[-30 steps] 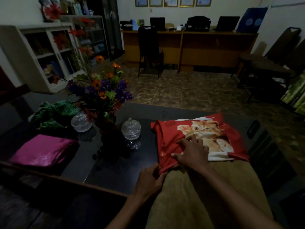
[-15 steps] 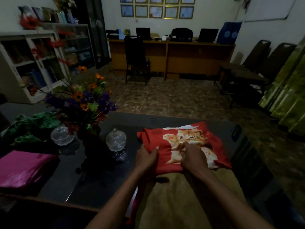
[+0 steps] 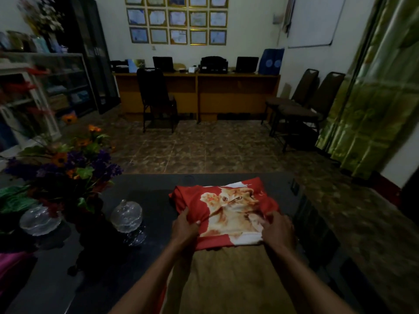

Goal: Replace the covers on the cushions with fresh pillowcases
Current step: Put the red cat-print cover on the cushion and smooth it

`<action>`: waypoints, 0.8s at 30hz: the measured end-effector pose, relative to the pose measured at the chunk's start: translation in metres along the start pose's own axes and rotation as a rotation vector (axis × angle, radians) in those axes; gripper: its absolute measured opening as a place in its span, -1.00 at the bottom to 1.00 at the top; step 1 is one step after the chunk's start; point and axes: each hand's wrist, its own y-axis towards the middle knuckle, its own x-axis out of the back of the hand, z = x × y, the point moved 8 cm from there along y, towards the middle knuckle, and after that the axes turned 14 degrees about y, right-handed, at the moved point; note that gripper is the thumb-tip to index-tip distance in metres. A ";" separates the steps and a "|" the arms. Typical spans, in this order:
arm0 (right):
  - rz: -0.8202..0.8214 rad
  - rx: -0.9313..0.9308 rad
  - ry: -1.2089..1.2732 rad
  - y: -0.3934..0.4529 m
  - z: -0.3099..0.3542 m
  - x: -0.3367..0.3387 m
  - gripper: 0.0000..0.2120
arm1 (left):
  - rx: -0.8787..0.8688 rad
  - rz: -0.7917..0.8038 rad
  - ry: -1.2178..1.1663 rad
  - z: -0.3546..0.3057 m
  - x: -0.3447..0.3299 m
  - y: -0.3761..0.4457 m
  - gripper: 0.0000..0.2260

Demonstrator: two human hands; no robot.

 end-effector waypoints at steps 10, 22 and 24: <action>0.127 -0.053 0.141 -0.016 -0.033 0.016 -0.70 | 0.066 0.094 0.259 0.022 -0.025 -0.024 0.07; 0.193 -0.061 0.184 -0.016 -0.042 0.020 -0.86 | -0.699 -0.010 0.549 -0.134 -0.061 -0.073 -0.55; 0.177 -0.080 0.236 -0.008 -0.047 0.025 -0.87 | -0.788 0.059 0.643 -0.149 -0.086 -0.086 -0.70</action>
